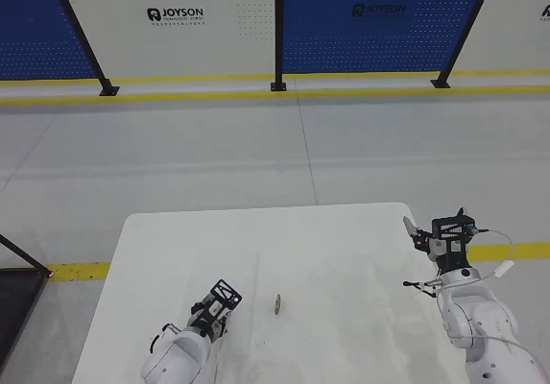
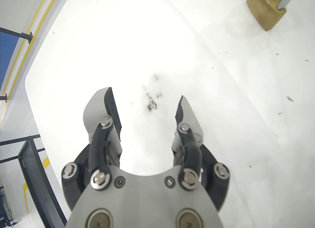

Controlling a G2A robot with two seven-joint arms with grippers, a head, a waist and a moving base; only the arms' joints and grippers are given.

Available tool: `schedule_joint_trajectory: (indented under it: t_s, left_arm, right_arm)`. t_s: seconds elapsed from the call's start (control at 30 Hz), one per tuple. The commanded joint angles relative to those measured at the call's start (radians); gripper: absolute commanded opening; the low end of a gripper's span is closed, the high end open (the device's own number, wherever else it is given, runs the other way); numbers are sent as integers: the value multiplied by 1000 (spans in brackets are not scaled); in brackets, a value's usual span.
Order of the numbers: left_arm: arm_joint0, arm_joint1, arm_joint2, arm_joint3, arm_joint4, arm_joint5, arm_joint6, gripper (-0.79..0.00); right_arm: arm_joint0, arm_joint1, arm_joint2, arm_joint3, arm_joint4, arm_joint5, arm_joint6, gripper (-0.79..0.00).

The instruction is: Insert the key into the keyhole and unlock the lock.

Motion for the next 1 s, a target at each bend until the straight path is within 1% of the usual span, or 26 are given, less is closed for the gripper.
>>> schedule_joint_trajectory:
  t_s: [0.0,0.1,0.23,0.33,0.43,0.47,0.63,0.8,0.97]
  left_arm:
    - [-10,-2,4,13,-4,4,-5,-366]
    - [-21,-4,7,29,-12,9,-4,-394]
    - [-34,-7,10,48,-22,11,-3,-409]
    - [-40,-8,13,54,-27,13,-4,-483]
    - [-46,-10,18,62,-22,16,-8,-502]
    - [-48,-10,20,64,-20,16,-9,-539]
    - [-59,-13,25,72,-20,21,-10,-545]
    - [-64,-14,25,76,-24,20,-12,-616]
    - [-68,-15,24,82,-26,15,-15,-640]
  right_arm:
    - [0,0,0,0,0,0,0,0]
    - [0,0,0,0,0,0,0,0]
    - [0,0,0,0,0,0,0,0]
    - [0,0,0,0,0,0,0,0]
    - [0,0,0,0,0,0,0,0]
    - [0,0,0,0,0,0,0,0]
    - [0,0,0,0,0,0,0,0]
    - [0,0,0,0,0,0,0,0]
    - [0,0,0,0,0,0,0,0]
